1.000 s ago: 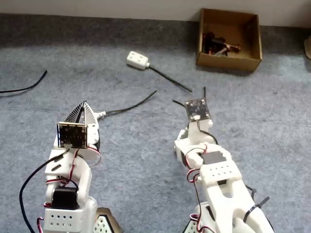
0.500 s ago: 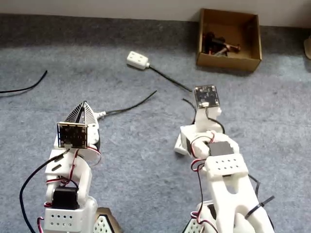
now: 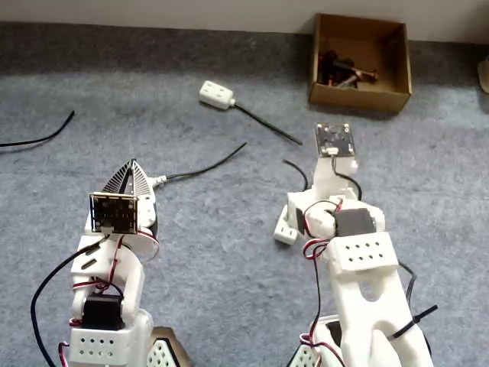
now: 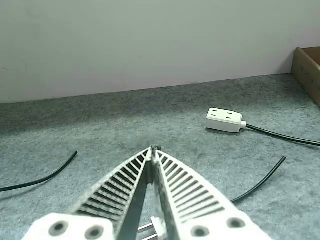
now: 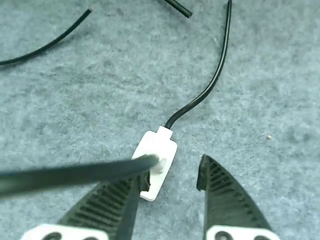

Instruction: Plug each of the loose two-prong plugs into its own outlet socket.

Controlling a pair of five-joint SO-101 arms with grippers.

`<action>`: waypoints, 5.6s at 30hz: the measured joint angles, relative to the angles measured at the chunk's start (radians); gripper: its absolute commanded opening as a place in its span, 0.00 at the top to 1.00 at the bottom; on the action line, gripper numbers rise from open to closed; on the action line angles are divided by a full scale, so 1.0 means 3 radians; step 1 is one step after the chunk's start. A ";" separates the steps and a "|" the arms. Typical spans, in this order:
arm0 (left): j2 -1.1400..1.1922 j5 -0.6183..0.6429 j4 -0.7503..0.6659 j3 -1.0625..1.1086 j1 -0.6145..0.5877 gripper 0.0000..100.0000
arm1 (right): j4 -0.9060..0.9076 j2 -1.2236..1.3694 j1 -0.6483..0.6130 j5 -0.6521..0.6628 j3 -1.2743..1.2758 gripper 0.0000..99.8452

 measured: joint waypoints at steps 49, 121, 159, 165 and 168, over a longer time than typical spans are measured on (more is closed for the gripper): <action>0.0000 -0.0634 0.0522 -0.0005 0.0634 0.96 | 0.0542 0.0000 0.0808 -0.0261 -0.0685 0.85; 0.5155 0.0614 0.0655 -0.3140 0.2419 0.80 | -0.0082 0.0000 0.2194 -0.0199 0.0031 0.85; 0.5969 0.0880 -0.0332 -0.2931 0.2583 0.77 | -0.0082 0.0000 0.2204 -0.0087 0.0031 0.85; 0.6112 0.0895 -0.0338 -0.3033 0.2583 0.77 | -0.0082 0.0000 0.2204 -0.0087 0.0031 0.85; 0.6183 0.1018 -0.0394 -0.3048 0.2578 0.77 | -0.0082 0.0000 0.2204 -0.0087 0.0031 0.85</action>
